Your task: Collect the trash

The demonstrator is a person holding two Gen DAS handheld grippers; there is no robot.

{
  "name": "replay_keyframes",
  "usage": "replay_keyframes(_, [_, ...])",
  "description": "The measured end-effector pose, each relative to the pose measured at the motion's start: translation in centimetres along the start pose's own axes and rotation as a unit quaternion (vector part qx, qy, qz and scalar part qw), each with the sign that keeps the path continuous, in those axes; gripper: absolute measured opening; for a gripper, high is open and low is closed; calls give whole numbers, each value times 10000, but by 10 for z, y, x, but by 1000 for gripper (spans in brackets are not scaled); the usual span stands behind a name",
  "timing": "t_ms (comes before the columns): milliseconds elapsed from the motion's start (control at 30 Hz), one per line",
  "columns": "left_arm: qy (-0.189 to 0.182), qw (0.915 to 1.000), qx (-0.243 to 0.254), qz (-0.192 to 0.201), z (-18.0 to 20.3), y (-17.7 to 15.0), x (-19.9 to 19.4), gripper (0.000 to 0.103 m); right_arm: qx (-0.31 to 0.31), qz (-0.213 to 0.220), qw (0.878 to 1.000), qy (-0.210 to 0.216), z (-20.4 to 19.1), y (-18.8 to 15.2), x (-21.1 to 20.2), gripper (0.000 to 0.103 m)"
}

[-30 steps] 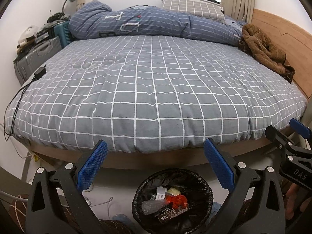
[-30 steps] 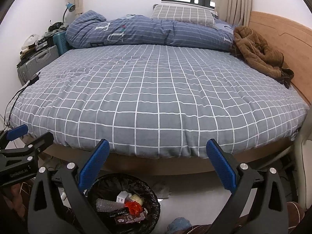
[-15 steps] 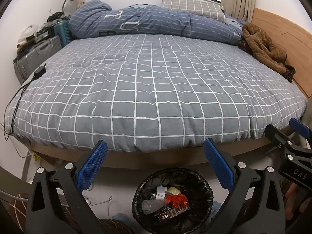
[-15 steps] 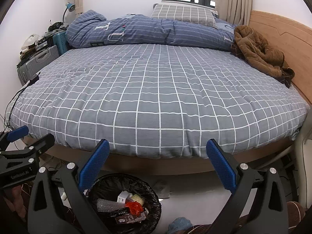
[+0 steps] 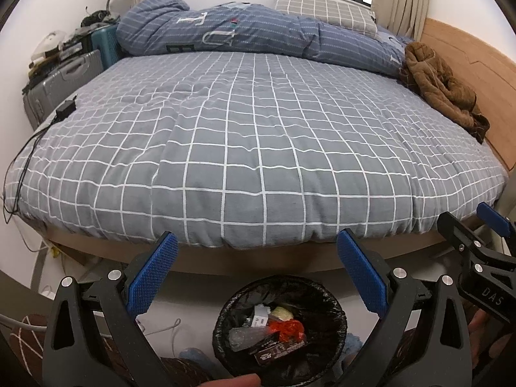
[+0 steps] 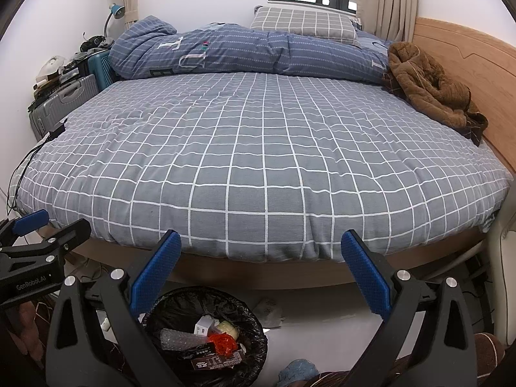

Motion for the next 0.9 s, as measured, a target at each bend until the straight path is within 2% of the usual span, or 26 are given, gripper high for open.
replay_keyframes(100, [83, 10000, 35, 39, 0, 0, -1, 97, 1, -2, 10000, 4, 0, 0, 1, 95])
replay_keyframes(333, [-15, 9999, 29, 113, 3, 1, -5, 97, -15, 8, 10000, -2, -1, 1, 1, 95])
replay_keyframes(900, [-123, 9999, 54, -13, 6, -1, -3, 97, -26, 15, 10000, 16, -3, 1, 1, 95])
Point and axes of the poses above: each gripper's, at about its wrist camera, not at the fingertips, and x roughly the way its jaws point, z to its right, y to its top, the point moved 4 cm from there along x, roughly the way its jaws point, and after that the axes turned 14 degrees about -x, right-handed, at the moved point
